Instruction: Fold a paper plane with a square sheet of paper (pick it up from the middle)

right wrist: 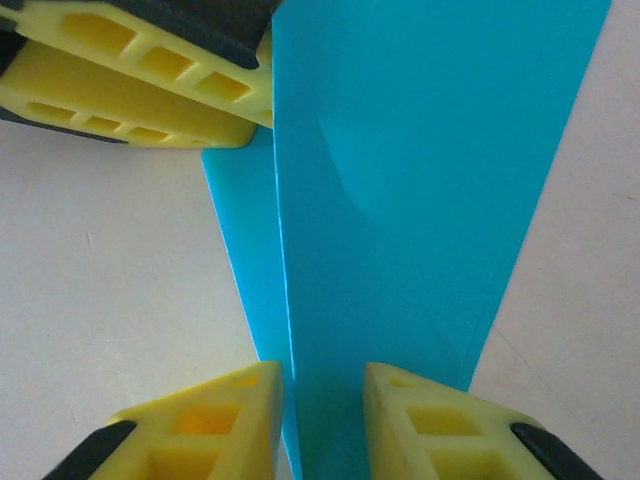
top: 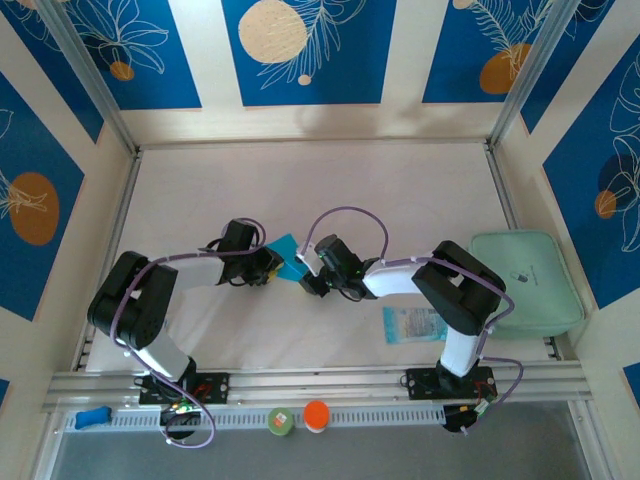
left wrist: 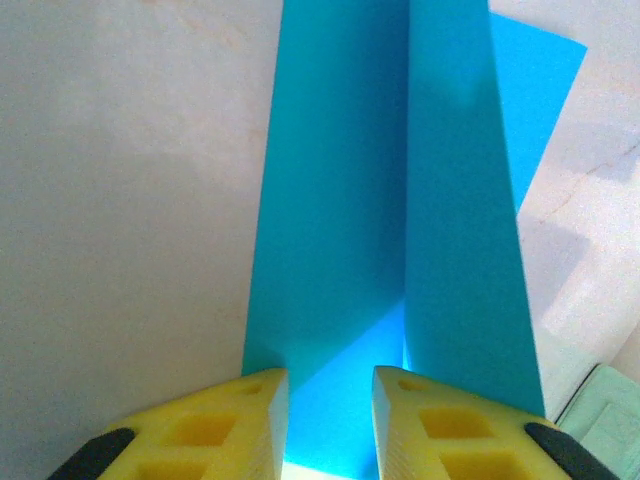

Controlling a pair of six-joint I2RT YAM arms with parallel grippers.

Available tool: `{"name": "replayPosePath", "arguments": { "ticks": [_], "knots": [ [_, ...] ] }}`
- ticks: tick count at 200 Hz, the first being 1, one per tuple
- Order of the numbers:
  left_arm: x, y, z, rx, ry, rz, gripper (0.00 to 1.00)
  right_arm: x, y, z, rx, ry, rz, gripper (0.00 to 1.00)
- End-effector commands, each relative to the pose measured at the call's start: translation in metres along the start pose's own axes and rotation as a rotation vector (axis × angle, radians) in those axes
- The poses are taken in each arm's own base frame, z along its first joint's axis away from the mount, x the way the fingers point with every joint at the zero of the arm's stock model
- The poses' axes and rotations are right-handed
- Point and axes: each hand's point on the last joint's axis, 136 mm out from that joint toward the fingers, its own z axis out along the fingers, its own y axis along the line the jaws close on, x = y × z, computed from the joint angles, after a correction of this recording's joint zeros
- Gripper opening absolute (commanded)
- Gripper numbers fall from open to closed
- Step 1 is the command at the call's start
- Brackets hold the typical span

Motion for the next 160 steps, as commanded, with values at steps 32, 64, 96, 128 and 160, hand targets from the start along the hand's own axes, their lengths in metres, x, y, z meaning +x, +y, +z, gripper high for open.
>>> {"name": "replayPosePath", "arguments": {
  "ticks": [32, 64, 96, 128, 160],
  "knots": [
    [0.0059, 0.0129, 0.0027, -0.061, 0.021, -0.003, 0.33, -0.0022, -0.0016, 0.0055, 0.021, 0.007, -0.026, 0.25],
    [0.0061, 0.014, 0.0027, -0.064, 0.021, -0.005, 0.35, -0.0009, -0.0047, 0.0067, 0.036, 0.014, -0.027, 0.19],
    [0.007, 0.0158, 0.0023, -0.067, 0.022, -0.006, 0.36, -0.0013, -0.0023, 0.0062, 0.021, 0.013, -0.02, 0.11],
    [0.0073, 0.018, 0.0022, -0.073, 0.022, -0.005, 0.36, -0.0018, 0.0002, 0.0046, -0.017, 0.011, 0.006, 0.02],
    [0.0077, 0.0179, 0.0017, -0.071, 0.023, -0.001, 0.36, -0.0077, 0.0039, -0.0012, -0.093, -0.002, 0.057, 0.0]
  ]
}}
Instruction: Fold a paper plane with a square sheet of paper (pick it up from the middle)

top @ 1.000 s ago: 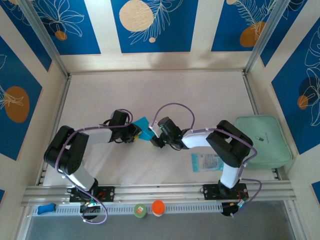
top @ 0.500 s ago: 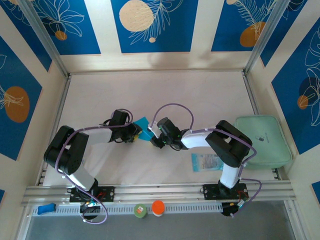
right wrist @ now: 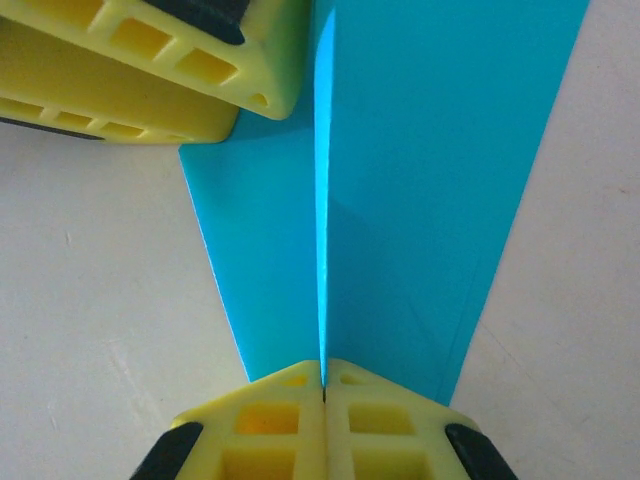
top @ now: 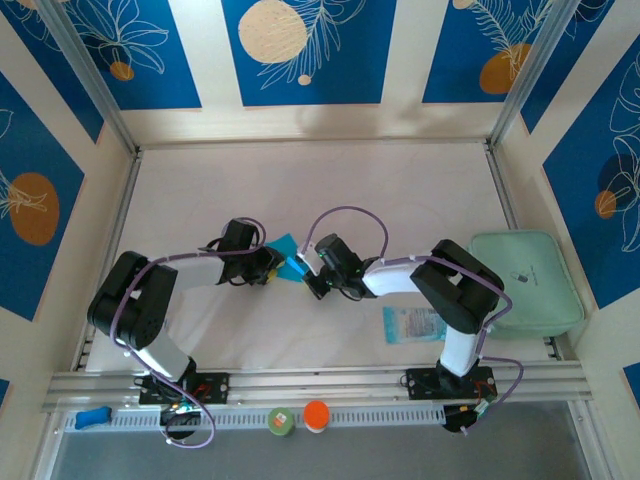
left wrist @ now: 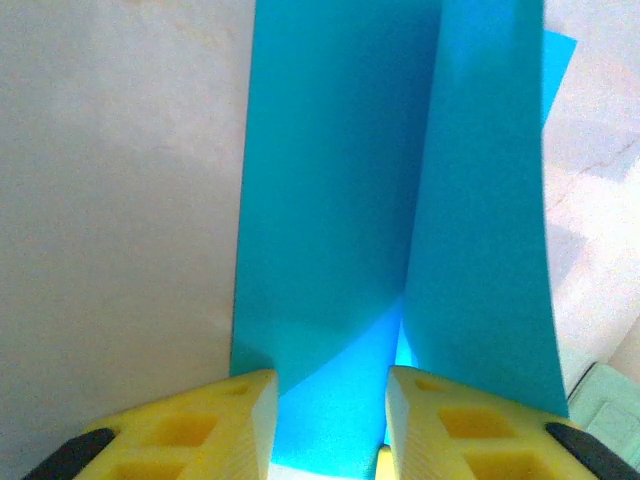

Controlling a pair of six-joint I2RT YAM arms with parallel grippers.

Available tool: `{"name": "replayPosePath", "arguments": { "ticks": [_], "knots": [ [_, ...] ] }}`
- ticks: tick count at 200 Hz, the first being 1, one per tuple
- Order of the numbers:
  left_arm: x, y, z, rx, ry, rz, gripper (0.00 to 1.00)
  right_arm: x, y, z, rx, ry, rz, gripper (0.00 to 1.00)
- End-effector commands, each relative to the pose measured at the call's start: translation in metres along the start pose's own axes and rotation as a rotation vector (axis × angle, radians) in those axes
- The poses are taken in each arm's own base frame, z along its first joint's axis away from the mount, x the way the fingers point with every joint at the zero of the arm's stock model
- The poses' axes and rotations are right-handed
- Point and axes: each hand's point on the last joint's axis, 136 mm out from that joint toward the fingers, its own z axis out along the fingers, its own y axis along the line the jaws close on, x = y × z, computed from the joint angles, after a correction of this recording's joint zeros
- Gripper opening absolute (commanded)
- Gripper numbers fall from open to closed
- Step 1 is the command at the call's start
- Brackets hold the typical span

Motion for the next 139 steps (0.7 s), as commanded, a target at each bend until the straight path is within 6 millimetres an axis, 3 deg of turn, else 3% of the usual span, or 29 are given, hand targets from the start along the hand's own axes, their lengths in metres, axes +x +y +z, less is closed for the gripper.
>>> {"name": "replayPosePath", "arguments": {
  "ticks": [1, 70, 139],
  "knots": [
    [0.008, 0.019, 0.002, -0.074, 0.023, -0.002, 0.36, -0.01, 0.01, -0.004, -0.094, -0.011, 0.039, 0.0],
    [0.006, 0.009, -0.01, -0.062, 0.006, 0.07, 0.36, -0.016, 0.015, -0.014, -0.265, 0.012, 0.195, 0.0],
    [0.007, -0.003, -0.015, -0.013, 0.008, 0.15, 0.38, -0.014, 0.018, -0.01, -0.376, 0.069, 0.322, 0.0]
  ]
}}
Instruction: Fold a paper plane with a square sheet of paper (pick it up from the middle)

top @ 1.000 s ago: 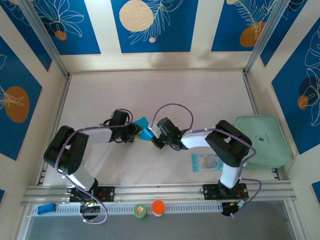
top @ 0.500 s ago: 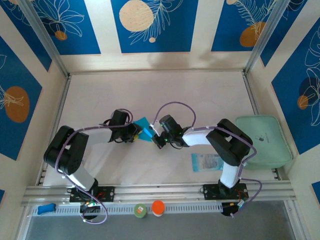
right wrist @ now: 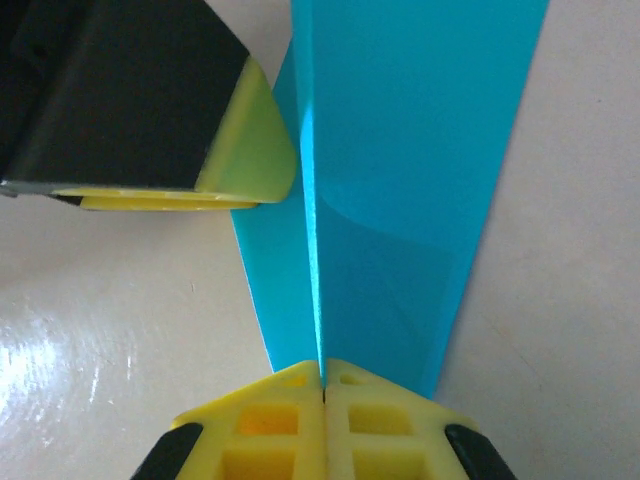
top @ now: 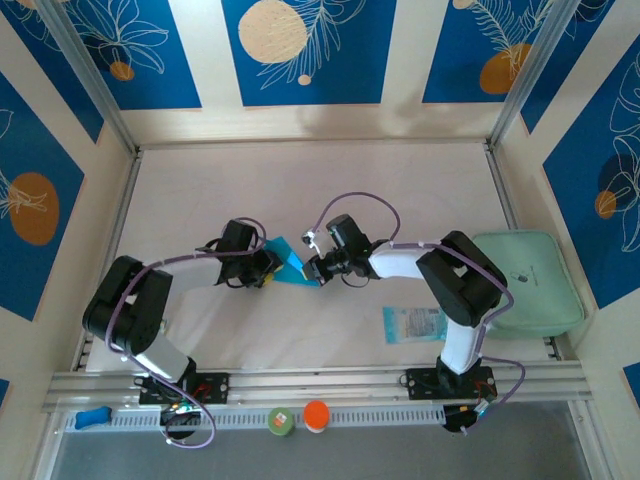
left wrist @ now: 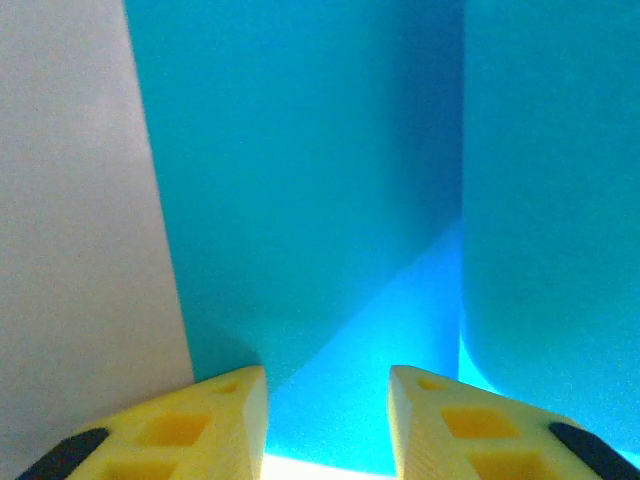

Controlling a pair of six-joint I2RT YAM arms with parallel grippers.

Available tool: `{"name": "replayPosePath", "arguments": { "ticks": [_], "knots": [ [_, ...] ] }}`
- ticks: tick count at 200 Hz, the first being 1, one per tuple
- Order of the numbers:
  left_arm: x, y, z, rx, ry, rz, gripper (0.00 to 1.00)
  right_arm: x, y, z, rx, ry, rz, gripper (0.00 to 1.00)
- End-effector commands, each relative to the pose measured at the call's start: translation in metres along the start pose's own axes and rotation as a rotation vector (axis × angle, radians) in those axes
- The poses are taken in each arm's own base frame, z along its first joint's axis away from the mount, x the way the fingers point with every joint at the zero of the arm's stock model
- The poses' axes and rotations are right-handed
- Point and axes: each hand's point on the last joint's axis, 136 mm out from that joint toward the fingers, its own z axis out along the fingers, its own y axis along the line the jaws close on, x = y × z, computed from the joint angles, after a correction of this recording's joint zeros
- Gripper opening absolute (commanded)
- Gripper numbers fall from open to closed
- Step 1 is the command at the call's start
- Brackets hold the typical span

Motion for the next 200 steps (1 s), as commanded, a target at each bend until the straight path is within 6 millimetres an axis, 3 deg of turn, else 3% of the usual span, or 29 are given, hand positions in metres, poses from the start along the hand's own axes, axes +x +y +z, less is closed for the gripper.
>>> {"name": "replayPosePath", "arguments": {
  "ticks": [1, 83, 145, 200],
  "knots": [
    [0.001, -0.009, -0.006, 0.021, -0.004, 0.057, 0.38, 0.01, 0.01, 0.006, -0.087, 0.058, 0.072, 0.0],
    [0.002, -0.03, -0.015, 0.144, -0.042, 0.179, 0.47, 0.01, 0.017, 0.011, -0.17, 0.09, 0.158, 0.0],
    [0.01, -0.021, -0.002, 0.114, -0.012, 0.18, 0.5, 0.009, 0.012, 0.011, -0.161, 0.09, 0.168, 0.0],
    [0.011, -0.011, 0.003, 0.082, -0.008, 0.158, 0.46, 0.011, 0.009, 0.013, -0.146, 0.097, 0.165, 0.0]
  ]
}}
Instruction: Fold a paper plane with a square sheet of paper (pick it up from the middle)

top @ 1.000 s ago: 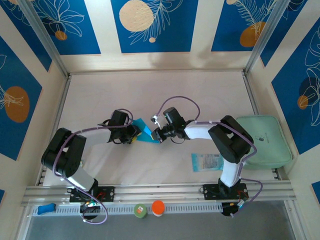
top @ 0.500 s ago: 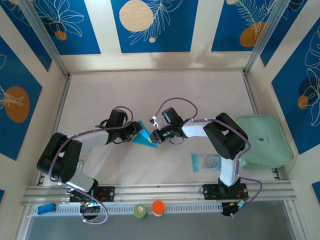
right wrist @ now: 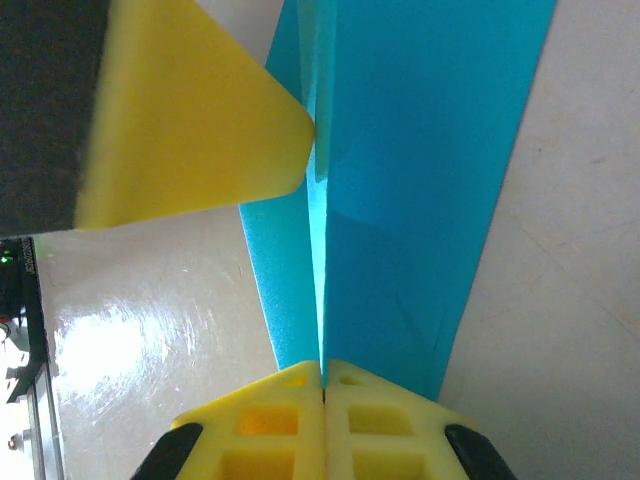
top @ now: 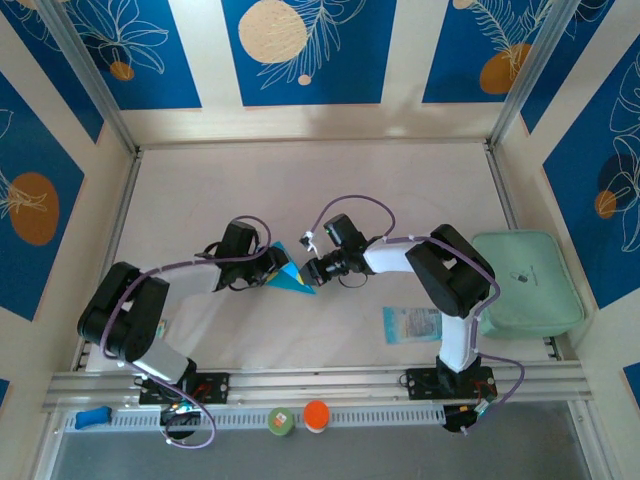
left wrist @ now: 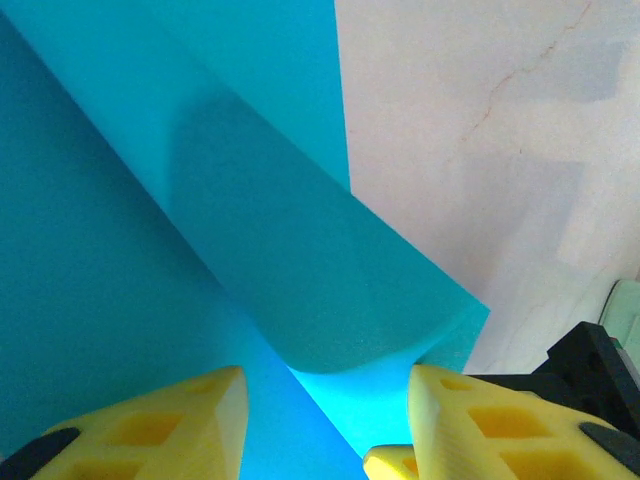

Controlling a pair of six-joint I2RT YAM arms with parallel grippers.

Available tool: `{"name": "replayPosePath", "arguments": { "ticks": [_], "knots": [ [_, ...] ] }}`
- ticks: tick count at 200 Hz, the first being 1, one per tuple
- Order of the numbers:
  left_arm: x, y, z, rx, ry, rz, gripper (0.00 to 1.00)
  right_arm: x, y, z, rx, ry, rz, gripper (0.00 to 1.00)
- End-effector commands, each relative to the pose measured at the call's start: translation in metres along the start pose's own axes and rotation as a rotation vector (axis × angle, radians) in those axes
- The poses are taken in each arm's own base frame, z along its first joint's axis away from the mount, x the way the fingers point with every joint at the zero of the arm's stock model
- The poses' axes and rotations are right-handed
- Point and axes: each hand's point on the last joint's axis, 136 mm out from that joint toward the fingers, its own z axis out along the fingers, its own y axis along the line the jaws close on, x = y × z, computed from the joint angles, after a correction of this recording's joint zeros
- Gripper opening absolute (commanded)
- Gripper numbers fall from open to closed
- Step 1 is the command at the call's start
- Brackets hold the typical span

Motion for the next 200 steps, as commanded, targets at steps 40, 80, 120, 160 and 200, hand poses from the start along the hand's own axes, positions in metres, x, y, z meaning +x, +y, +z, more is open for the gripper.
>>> {"name": "replayPosePath", "arguments": {
  "ticks": [40, 80, 120, 160, 200],
  "knots": [
    [0.008, 0.019, 0.011, -0.068, 0.026, -0.03, 0.46, 0.002, 0.001, 0.0, 0.011, 0.02, -0.016, 0.06],
    [0.01, 0.029, 0.012, -0.119, 0.037, -0.058, 0.45, 0.001, 0.003, -0.005, 0.041, 0.004, -0.071, 0.17],
    [0.01, 0.033, 0.012, -0.141, 0.038, -0.071, 0.45, 0.005, 0.009, -0.005, 0.051, 0.011, -0.123, 0.22],
    [0.011, 0.037, 0.012, -0.165, 0.042, -0.089, 0.45, 0.011, 0.014, 0.001, 0.078, 0.023, -0.192, 0.21],
    [0.012, 0.039, 0.011, -0.176, 0.042, -0.101, 0.44, 0.015, 0.008, 0.007, 0.132, 0.041, -0.213, 0.18]
  ]
}}
